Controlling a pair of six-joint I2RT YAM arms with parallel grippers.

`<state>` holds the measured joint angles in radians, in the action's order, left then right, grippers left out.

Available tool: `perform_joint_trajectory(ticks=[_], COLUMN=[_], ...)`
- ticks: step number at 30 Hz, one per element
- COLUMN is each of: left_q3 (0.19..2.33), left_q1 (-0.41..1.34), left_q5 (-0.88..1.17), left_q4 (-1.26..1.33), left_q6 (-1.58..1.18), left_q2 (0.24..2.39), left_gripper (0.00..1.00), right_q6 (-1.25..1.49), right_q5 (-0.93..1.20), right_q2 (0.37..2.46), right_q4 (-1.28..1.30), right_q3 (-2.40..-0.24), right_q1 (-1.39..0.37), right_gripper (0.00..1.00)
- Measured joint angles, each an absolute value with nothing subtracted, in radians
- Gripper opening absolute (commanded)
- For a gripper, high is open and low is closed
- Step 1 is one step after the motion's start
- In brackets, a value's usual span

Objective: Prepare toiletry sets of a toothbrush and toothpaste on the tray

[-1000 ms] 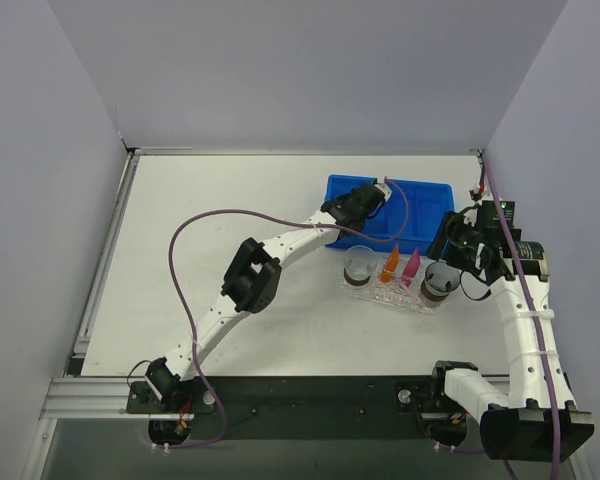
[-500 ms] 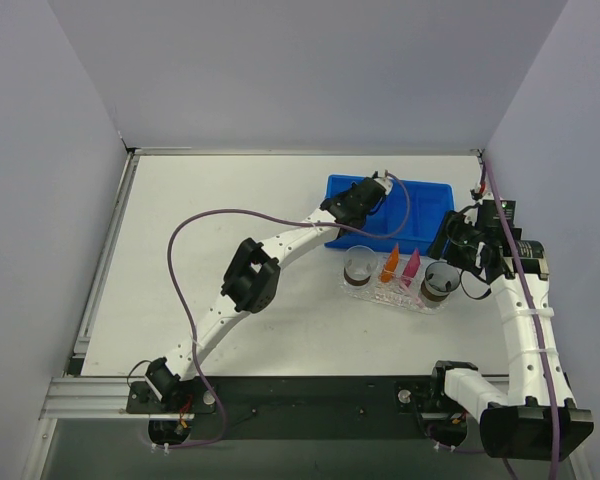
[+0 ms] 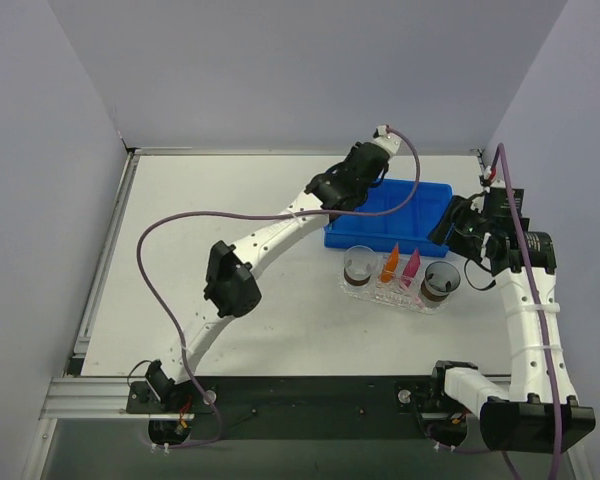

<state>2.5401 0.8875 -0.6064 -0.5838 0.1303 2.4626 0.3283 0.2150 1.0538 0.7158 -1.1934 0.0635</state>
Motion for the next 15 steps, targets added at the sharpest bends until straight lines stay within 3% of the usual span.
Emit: perform_joint_trajectory(ticks=[7,11,15], left_q3=[2.413,2.158,1.791], left_q1=[0.839,0.665,0.430], left_q5=[-0.492,-0.390,-0.318], left_q4=[-0.644,-0.657,-0.604], left_q6=[-0.068,-0.208,-0.276], left_q2=[2.209,2.015,1.821], left_gripper=[0.55,0.61,0.66], right_q6=[0.400,0.434,0.453], right_q5=[0.208,0.193,0.167], right_q2=[1.160,1.287,1.454], right_q4=[0.724,0.722,0.714], right_q3=[-1.309,-1.411,-1.541], right_q1=[-0.020,-0.108,-0.192], right_gripper=[0.51,0.51,0.44])
